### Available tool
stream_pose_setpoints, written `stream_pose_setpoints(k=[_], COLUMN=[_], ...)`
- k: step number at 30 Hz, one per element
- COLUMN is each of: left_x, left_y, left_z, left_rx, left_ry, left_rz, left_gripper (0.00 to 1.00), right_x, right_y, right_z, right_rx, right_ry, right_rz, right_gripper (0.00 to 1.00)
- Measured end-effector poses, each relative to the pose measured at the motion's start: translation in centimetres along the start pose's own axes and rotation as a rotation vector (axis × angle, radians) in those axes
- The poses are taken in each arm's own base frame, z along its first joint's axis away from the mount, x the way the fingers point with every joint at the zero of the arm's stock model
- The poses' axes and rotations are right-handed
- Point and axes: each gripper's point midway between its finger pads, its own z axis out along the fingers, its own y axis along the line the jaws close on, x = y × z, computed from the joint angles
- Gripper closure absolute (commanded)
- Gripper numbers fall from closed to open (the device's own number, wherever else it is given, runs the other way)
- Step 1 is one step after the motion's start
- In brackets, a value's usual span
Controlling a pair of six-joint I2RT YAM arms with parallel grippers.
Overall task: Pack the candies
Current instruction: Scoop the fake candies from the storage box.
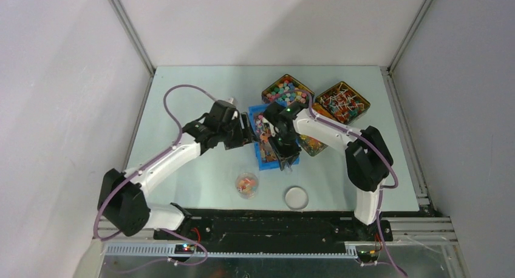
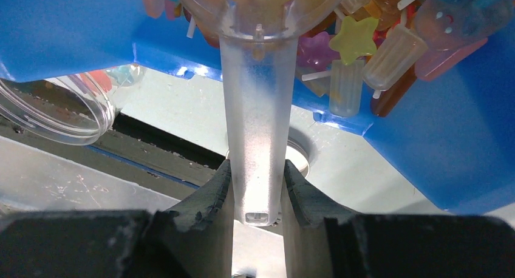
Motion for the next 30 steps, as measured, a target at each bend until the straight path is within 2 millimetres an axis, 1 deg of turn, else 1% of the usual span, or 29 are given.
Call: stream_pose_setpoints(k=[5, 11, 15, 21, 30], left_x=[-0.6, 0.0, 0.2, 0.4, 0.8], left_y=[1.4, 2.4, 2.5, 2.7, 3.3], left_z=[-1.0, -1.1, -1.2, -1.5, -1.7], left_rx=[-0.008, -0.024, -0.026, -0.026, -0.032], left_ry=[-0.035, -0.028, -0.028, -0.030, -0.029], left_rz=[-0.039, -0.050, -0.051, -0.052, -0.054], left_gripper=[0.28, 0.28, 0.28, 0.28, 0.28], right_x=[0.0, 0.9, 1.8, 3.2, 5.4], right_y=[-0.2, -0.6, -1.0, -1.3, -1.2], right_z=[-0.3, -0.4, -0.6, -1.5, -2.1], right_rx=[0.011, 0.040, 0.059, 0.082, 0.112], right_ry=[-0.023, -0.024, -0.021, -0.008, 0.027], right_rz=[-0.006, -0.013, -0.015, -0.013, -0.022], right_gripper=[1.00, 1.00, 1.00, 1.00, 1.00])
